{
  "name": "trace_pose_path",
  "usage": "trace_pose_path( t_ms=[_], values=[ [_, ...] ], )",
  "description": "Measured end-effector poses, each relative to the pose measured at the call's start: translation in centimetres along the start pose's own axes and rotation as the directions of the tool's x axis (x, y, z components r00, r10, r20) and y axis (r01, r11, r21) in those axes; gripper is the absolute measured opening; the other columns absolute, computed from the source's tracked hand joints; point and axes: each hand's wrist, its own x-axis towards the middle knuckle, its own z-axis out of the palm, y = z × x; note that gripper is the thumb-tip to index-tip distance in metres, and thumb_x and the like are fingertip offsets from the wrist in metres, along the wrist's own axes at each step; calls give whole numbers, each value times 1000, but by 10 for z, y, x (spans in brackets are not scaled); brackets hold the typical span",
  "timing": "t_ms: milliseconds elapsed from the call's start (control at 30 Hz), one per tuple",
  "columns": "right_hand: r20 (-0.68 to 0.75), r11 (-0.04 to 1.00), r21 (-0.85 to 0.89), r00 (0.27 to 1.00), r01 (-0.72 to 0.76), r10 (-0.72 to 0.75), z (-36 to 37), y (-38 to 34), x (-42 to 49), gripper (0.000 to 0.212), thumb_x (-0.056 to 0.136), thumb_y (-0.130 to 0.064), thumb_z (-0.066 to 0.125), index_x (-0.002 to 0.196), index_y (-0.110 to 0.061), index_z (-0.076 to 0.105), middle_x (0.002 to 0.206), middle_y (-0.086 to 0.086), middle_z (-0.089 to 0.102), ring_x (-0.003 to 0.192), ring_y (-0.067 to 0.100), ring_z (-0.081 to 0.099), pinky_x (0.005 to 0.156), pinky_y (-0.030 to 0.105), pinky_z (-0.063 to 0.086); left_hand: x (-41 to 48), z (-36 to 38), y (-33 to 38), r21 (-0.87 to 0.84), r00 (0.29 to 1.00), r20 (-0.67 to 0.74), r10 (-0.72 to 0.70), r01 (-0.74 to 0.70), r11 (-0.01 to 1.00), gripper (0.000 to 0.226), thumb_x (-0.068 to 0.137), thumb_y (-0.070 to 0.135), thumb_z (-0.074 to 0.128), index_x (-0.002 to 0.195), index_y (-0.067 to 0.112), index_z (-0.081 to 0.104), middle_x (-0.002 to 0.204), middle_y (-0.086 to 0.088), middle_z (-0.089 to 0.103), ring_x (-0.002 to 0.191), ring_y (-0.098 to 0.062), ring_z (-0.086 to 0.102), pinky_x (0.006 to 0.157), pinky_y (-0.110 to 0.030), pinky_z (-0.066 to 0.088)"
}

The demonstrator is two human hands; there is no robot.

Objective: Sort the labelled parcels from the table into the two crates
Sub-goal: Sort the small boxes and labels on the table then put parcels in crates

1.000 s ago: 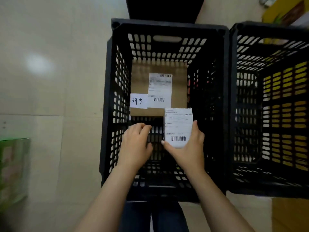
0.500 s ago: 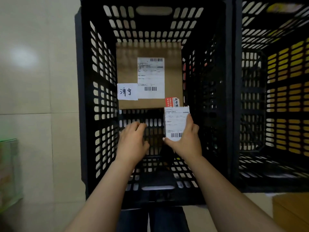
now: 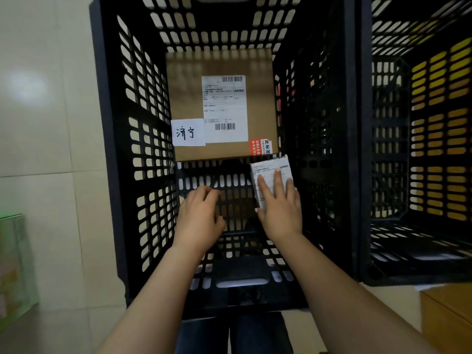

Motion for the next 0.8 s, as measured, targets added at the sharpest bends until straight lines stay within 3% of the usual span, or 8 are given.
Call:
trace_pose_path(
  t_ms=[200, 367, 533, 667, 800],
  values=[
    [-13, 964, 196, 983, -180, 186, -3, -6, 9, 83, 97, -37, 56, 154, -39, -4, 163, 1, -17, 149, 32, -6, 114, 48, 32, -4, 2, -1, -3, 1000, -4, 6, -6, 1000, 49, 80, 19, 69, 127, 15, 55, 128, -3, 48, 120, -22, 44, 102, -36, 37],
    [57, 961, 198, 981, -196, 188, -17, -8, 5, 83, 96, -32, 59, 156, -32, 2, 164, 2, -13, 149, 32, -3, 118, 47, 26, -9, -9, 3, -10, 1000, 6, 12, -12, 1000, 48, 81, 19, 66, 127, 16, 55, 129, -1, 47, 122, -20, 42, 102, -35, 37],
    [28, 976, 195, 995, -96, 93, -64, -7, -32, 67, 95, -22, 58, 153, -20, 25, 162, 8, 13, 145, 27, 19, 118, 39, 21, -26, -49, 19, -6, 999, -2, 33, -33, 999, 48, 82, 20, 65, 129, 18, 52, 129, 0, 46, 122, -20, 40, 102, -34, 37],
    [-75, 982, 187, 997, -7, 21, -124, -18, -86, 57, 92, -18, 60, 145, -17, 38, 150, 5, 35, 133, 26, 36, 110, 35, 28, -52, -105, 45, -2, 996, -15, 89, -89, 996, 51, 83, 21, 65, 132, 20, 50, 132, 1, 45, 124, -19, 39, 103, -33, 35],
    [-198, 978, 198, 980, 73, -33, -184, -32, -143, 54, 90, -19, 62, 141, -17, 44, 144, 3, 41, 129, 24, 40, 108, 34, 32, -85, -162, 71, 31, 979, -113, 168, -166, 986, 53, 79, 18, 67, 130, 16, 54, 127, -3, 51, 118, -23, 45, 97, -34, 37]
  ],
)
